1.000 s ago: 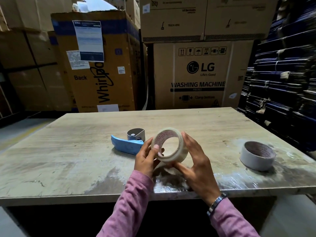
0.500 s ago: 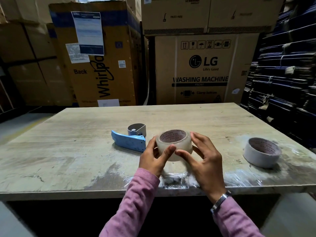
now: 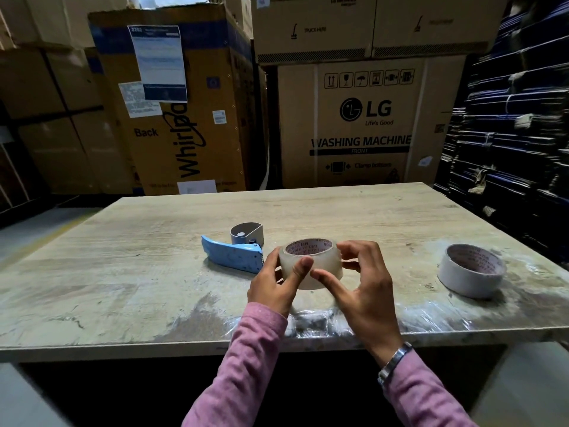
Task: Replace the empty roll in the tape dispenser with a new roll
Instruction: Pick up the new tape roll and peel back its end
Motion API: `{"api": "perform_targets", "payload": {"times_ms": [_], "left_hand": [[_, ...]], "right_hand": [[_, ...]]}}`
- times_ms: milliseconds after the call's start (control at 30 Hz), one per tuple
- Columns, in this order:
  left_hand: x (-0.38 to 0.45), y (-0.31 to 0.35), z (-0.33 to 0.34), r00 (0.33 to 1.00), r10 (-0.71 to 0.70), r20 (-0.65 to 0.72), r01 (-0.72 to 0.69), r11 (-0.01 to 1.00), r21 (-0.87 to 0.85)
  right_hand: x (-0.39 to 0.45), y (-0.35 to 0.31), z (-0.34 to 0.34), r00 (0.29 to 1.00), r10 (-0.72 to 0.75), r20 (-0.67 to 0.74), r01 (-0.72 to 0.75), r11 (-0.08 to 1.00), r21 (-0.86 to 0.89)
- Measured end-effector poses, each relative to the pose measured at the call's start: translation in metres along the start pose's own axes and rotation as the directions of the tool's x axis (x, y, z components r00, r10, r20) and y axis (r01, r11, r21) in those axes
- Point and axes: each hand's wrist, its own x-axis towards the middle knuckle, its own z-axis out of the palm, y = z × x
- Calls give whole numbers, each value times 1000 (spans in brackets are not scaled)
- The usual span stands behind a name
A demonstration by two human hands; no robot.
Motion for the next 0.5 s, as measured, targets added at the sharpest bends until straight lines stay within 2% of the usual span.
{"api": "perform_targets", "payload": {"times_ms": [100,200,267,367,400,500], "left_hand": [[0,1,1,1000,3,2,-3,1000,29],[1,-2,0,1000,-11,-21,12,999,32],[2,-3,-1,999,-22,-31,22,1000,9],[2,-2,-1,999,-29,-24,27,998,-54],[2,-2,-2,1000,-27,-15,26,997,-72],[1,-2,-4,1000,-3,-4,2,997,-83]], "right_hand": [[-4,-2,0,994,-104,-24,101,990,-99],[-8,-6,1,970,-240,25,240,950,-200],[-8,-4,2,976,-215,39,219,962,-166],[-1,1,-2,999,-36,27,37,999,-22],[1,1,-4,1000,-18,25,18,1000,-5],[-2,0,-3,987,-152,52,156,985,-80]]}}
